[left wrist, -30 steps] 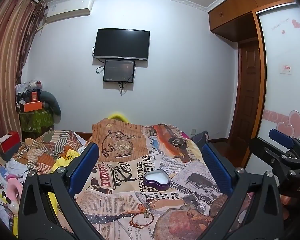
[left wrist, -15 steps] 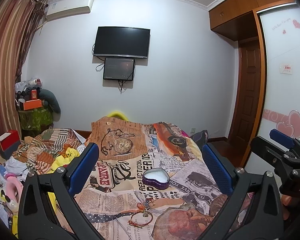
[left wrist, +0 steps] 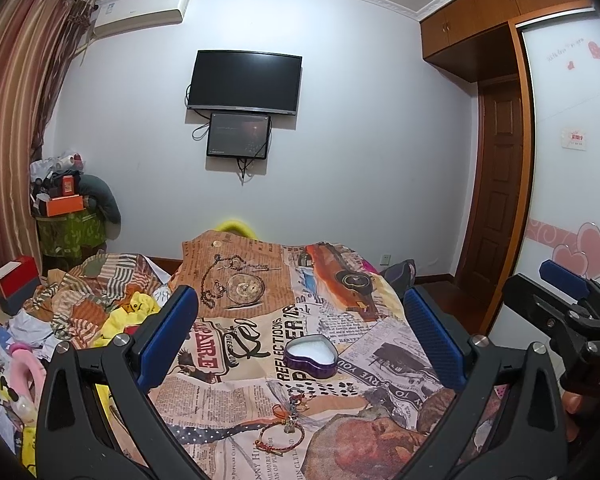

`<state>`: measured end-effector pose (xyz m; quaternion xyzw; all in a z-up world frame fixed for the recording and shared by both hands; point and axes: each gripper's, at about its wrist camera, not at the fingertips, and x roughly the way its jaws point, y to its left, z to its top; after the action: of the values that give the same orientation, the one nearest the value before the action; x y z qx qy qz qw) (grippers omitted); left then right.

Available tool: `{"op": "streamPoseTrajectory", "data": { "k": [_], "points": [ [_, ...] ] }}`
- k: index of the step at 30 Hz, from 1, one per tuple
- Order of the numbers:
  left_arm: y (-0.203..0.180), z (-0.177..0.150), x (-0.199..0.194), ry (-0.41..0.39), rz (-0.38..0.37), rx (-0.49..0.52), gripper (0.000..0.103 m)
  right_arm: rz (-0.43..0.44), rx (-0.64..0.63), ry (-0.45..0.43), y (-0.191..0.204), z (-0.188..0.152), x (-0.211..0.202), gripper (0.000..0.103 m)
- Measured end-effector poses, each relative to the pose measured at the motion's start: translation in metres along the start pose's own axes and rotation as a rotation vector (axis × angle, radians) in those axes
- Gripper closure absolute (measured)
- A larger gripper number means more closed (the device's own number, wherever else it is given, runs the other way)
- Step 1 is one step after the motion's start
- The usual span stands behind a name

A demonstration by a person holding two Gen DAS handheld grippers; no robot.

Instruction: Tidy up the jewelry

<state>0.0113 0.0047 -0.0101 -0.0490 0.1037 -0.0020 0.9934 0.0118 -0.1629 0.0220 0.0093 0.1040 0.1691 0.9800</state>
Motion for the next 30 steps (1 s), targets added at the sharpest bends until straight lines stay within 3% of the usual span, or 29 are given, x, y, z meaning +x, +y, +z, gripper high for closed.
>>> {"op": "streamPoseTrajectory", "data": {
  "k": [30],
  "points": [
    [-0.0008, -0.0013, 0.0049, 0.012, -0.003, -0.013, 0.0, 0.0, 0.003, 0.014, -0.0037, -0.0006, 0.0045, 0.0]
  ]
}}
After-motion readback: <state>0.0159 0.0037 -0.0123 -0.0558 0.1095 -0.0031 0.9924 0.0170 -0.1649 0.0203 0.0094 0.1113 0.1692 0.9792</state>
